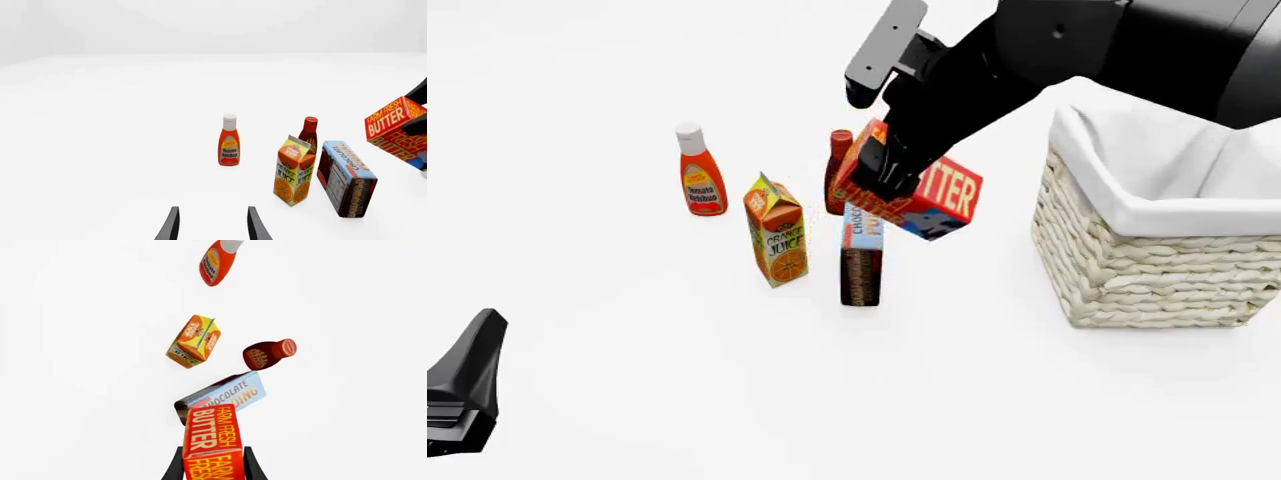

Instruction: Pick the butter and place it in the basket.

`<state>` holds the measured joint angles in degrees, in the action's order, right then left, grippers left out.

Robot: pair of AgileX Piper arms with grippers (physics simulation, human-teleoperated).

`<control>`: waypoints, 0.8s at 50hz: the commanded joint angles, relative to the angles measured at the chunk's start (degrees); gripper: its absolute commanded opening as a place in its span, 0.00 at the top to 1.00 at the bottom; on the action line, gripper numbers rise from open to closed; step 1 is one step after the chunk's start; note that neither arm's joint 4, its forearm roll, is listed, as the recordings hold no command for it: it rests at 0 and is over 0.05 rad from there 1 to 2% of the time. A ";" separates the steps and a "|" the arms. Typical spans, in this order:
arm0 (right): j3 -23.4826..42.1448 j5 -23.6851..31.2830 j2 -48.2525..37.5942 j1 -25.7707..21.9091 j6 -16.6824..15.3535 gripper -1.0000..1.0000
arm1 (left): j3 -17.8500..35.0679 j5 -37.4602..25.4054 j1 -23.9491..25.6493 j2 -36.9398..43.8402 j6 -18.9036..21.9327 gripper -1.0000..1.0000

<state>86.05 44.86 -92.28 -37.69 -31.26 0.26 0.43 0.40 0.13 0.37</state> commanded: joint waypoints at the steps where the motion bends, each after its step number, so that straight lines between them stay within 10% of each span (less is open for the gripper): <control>1: 1.37 -0.53 0.65 1.30 2.24 1.00 | 0.00 0.01 0.00 0.00 0.01 0.00; 40: 4.90 -0.22 1.11 6.43 4.53 1.00 | 0.00 -0.01 0.00 0.01 -0.03 0.00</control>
<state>87.85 44.74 -92.13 -34.79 -29.53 0.26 0.43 0.40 0.13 0.37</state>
